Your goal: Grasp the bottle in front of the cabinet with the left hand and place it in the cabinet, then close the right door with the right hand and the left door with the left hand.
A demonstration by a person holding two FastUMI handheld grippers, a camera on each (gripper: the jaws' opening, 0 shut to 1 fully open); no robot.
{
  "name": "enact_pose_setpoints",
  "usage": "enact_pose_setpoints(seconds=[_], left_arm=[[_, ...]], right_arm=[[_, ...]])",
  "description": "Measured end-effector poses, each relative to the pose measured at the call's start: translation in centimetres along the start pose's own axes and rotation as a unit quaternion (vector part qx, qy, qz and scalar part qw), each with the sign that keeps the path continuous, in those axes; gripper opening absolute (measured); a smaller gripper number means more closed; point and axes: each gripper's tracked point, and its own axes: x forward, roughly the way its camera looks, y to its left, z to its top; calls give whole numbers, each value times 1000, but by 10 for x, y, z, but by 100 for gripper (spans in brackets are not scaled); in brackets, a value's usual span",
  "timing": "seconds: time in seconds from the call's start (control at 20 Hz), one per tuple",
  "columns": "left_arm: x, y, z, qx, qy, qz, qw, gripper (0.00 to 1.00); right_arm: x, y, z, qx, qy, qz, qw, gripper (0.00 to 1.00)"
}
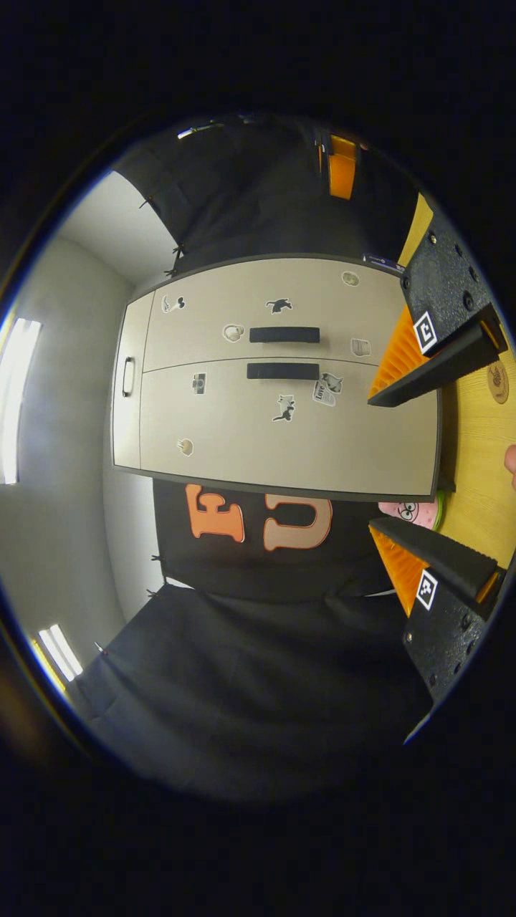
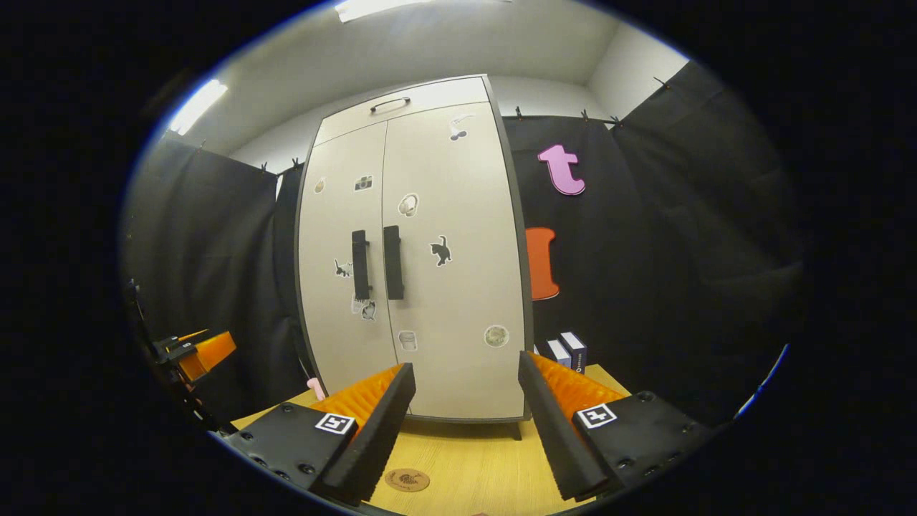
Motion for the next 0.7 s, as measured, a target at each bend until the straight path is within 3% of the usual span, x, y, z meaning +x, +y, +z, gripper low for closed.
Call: enact_pose_setpoints(seconds=[0.7], left_arm=[[0,-16,-11,2,10,-21,1000,94]], right_arm=[[1,9,-22,10,23,8,1000,97]])
